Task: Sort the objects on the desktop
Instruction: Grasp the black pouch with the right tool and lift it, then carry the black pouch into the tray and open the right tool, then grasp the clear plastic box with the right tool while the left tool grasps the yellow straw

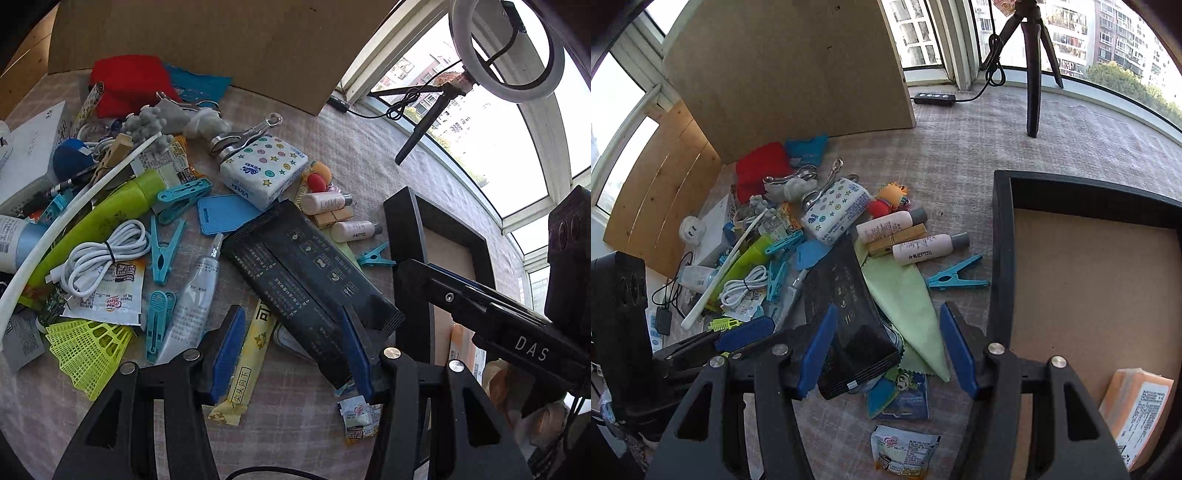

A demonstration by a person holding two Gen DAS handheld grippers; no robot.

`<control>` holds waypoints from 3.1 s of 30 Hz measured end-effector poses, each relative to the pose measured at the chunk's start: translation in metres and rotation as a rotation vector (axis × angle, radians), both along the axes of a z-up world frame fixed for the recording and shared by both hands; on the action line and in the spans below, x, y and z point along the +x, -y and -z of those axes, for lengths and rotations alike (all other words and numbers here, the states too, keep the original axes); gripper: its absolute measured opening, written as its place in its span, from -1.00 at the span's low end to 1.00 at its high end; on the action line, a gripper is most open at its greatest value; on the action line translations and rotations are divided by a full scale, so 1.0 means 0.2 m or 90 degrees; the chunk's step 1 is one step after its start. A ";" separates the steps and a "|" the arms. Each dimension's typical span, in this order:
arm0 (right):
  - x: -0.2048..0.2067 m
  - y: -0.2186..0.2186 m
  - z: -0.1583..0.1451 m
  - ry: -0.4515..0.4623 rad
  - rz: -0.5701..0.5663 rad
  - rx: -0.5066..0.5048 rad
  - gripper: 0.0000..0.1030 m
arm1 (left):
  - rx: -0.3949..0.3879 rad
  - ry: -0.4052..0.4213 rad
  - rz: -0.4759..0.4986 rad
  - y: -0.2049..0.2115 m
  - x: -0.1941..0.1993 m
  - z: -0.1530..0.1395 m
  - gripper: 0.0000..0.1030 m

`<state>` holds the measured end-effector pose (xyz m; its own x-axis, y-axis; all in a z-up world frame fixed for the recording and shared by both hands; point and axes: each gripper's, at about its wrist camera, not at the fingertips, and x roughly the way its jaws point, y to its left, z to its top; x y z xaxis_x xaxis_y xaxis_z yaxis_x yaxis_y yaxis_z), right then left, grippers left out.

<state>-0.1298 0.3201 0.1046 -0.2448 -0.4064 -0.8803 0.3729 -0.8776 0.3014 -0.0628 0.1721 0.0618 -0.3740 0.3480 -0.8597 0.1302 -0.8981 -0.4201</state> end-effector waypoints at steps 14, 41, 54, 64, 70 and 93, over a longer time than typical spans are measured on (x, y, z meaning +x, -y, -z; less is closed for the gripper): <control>-0.11 0.17 0.16 0.068 -0.047 0.005 0.09 | 0.030 0.033 0.014 -0.06 -0.06 0.12 -0.03; 0.01 0.06 0.10 0.073 0.000 -0.060 -0.33 | 0.021 -0.032 0.059 -0.18 -0.03 -0.06 -0.02; 0.04 -0.38 -0.14 0.013 0.098 -0.070 -0.29 | 0.036 -0.080 0.172 -0.59 -0.06 -0.25 -0.02; 0.11 -0.83 -0.26 -0.038 0.206 -0.022 0.05 | 0.041 -0.109 0.286 -0.99 -0.01 -0.36 -0.02; 0.14 -0.92 -0.28 -0.054 0.231 -0.006 0.08 | 0.033 -0.106 0.291 -1.00 0.01 -0.37 -0.02; 0.17 -0.26 -0.14 -0.086 -0.014 0.027 0.07 | -0.102 -0.058 0.124 -0.02 0.08 -0.14 -0.02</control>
